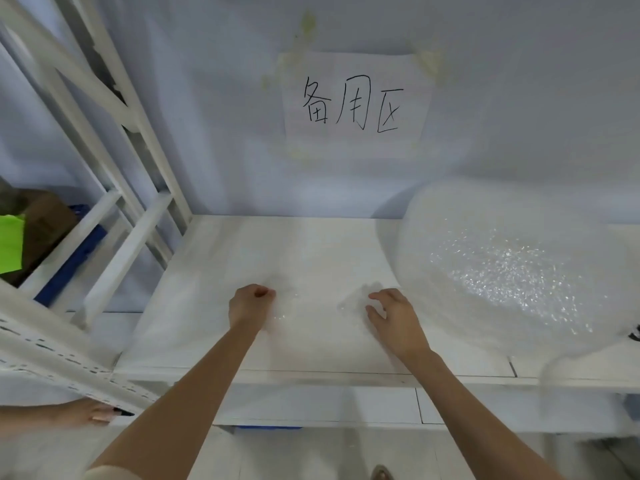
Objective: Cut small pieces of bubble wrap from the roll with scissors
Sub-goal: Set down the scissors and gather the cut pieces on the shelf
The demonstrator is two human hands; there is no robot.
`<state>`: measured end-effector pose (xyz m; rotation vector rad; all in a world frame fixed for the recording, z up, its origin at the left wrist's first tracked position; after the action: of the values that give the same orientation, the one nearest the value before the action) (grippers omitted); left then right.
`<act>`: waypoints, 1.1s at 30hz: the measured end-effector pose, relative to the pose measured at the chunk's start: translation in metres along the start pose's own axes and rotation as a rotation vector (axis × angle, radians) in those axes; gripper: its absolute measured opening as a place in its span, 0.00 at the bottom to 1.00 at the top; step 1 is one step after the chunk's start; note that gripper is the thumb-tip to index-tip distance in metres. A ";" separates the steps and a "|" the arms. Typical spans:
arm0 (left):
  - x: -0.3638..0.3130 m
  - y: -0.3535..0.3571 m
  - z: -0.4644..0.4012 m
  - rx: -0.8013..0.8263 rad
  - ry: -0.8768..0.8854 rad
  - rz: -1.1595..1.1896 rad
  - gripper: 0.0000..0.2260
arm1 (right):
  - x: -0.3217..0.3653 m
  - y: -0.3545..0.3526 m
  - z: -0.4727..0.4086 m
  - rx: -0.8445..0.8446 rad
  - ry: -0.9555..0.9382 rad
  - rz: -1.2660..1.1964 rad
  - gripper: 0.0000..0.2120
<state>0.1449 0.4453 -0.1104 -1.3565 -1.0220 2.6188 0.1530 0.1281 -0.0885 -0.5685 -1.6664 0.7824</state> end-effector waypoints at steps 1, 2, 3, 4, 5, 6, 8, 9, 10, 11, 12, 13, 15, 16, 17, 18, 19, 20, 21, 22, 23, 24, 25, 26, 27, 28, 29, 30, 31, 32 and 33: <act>-0.002 -0.001 -0.001 -0.001 -0.002 -0.025 0.06 | 0.004 0.003 -0.001 0.011 -0.025 0.038 0.17; -0.003 -0.002 -0.003 0.004 -0.005 -0.042 0.06 | 0.008 0.005 -0.003 0.023 -0.040 0.072 0.18; -0.003 -0.002 -0.003 0.012 -0.009 -0.052 0.06 | 0.011 0.009 -0.004 0.040 -0.044 0.097 0.19; -0.003 -0.002 -0.003 0.024 -0.011 -0.059 0.06 | 0.012 0.013 -0.006 0.067 -0.036 0.114 0.20; -0.002 0.000 -0.004 0.037 -0.008 -0.073 0.06 | 0.013 0.017 -0.007 0.098 -0.024 0.128 0.21; -0.001 0.001 -0.004 0.049 -0.005 -0.089 0.06 | 0.013 0.022 -0.009 0.127 -0.009 0.138 0.21; 0.001 0.002 -0.005 0.060 0.001 -0.098 0.07 | 0.012 0.030 -0.011 0.157 0.029 0.121 0.22; 0.001 0.002 -0.006 0.062 0.002 -0.087 0.07 | 0.011 0.032 -0.011 0.153 0.052 0.092 0.24; 0.001 0.001 -0.006 0.062 0.001 -0.073 0.07 | 0.010 0.033 -0.011 0.145 0.076 0.060 0.26; 0.000 -0.001 -0.007 0.060 0.002 -0.062 0.08 | 0.010 0.035 -0.011 0.142 0.096 0.037 0.29; 0.000 -0.002 -0.007 0.055 0.004 -0.054 0.09 | 0.008 0.037 -0.012 0.153 0.118 0.024 0.32; 0.000 -0.003 -0.008 0.052 0.008 -0.046 0.10 | 0.006 0.039 -0.012 0.172 0.146 0.012 0.34; 0.001 -0.005 -0.010 0.045 0.015 -0.016 0.12 | 0.001 0.043 -0.014 0.201 0.210 -0.012 0.35; 0.001 -0.007 -0.010 0.042 0.016 0.005 0.13 | -0.002 0.044 -0.015 0.205 0.229 -0.020 0.33; 0.001 -0.008 -0.010 0.040 0.018 0.022 0.13 | -0.004 0.045 -0.016 0.202 0.239 -0.033 0.30; 0.000 -0.009 -0.010 0.037 0.023 0.033 0.14 | -0.004 0.045 -0.017 0.195 0.246 -0.054 0.27; -0.001 -0.010 -0.009 0.034 0.030 0.039 0.14 | -0.002 0.045 -0.018 0.182 0.249 -0.088 0.23; -0.003 -0.011 -0.008 0.031 0.036 0.046 0.14 | 0.000 0.043 -0.019 0.161 0.253 -0.131 0.20; -0.005 -0.013 -0.006 0.027 0.043 0.055 0.13 | 0.003 0.041 -0.020 0.132 0.253 -0.179 0.17; -0.008 -0.015 -0.004 0.020 0.050 0.066 0.13 | 0.006 0.038 -0.021 0.101 0.256 -0.224 0.15; -0.011 -0.017 -0.002 0.012 0.060 0.080 0.13 | 0.010 0.034 -0.020 0.071 0.259 -0.265 0.13; -0.015 -0.019 0.002 0.001 0.076 0.094 0.12 | 0.013 0.031 -0.019 0.043 0.267 -0.306 0.12; -0.020 -0.021 0.006 -0.011 0.103 0.111 0.12 | 0.016 0.029 -0.018 0.020 0.273 -0.362 0.12; -0.028 -0.022 0.012 -0.021 0.143 0.133 0.11 | 0.019 0.030 -0.018 0.009 0.279 -0.433 0.12; -0.036 -0.021 0.019 -0.020 0.189 0.159 0.10 | 0.023 0.031 -0.017 0.009 0.279 -0.509 0.11; -0.045 -0.017 0.027 0.002 0.235 0.179 0.08 | 0.029 0.034 -0.017 0.021 0.277 -0.578 0.11; -0.053 -0.010 0.034 0.046 0.275 0.185 0.08 | 0.035 0.036 -0.017 0.041 0.277 -0.633 0.11; -0.060 -0.001 0.041 0.111 0.309 0.172 0.08 | 0.040 0.038 -0.017 0.063 0.276 -0.675 0.11; -0.067 0.010 0.049 0.190 0.338 0.143 0.09 | 0.046 0.039 -0.017 0.084 0.273 -0.713 0.10; -0.071 0.020 0.055 0.269 0.360 0.111 0.11 | 0.051 0.040 -0.017 0.100 0.272 -0.763 0.10; -0.075 0.029 0.060 0.342 0.375 0.088 0.13 | 0.055 0.041 -0.016 0.112 0.278 -0.821 0.10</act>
<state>0.1547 0.3675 -0.0481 -1.7318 -0.4529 2.3145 0.1548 0.1983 -0.0816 0.1068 -1.4045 0.1767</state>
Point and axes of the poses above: each hand's wrist, its own z-axis away from the middle knuckle, its own y-axis out of the palm, x = y × z, the point moved 10 cm from there along -z, towards the middle knuckle, and after that the axes turned 9 degrees about -y, right-handed, at the moved point
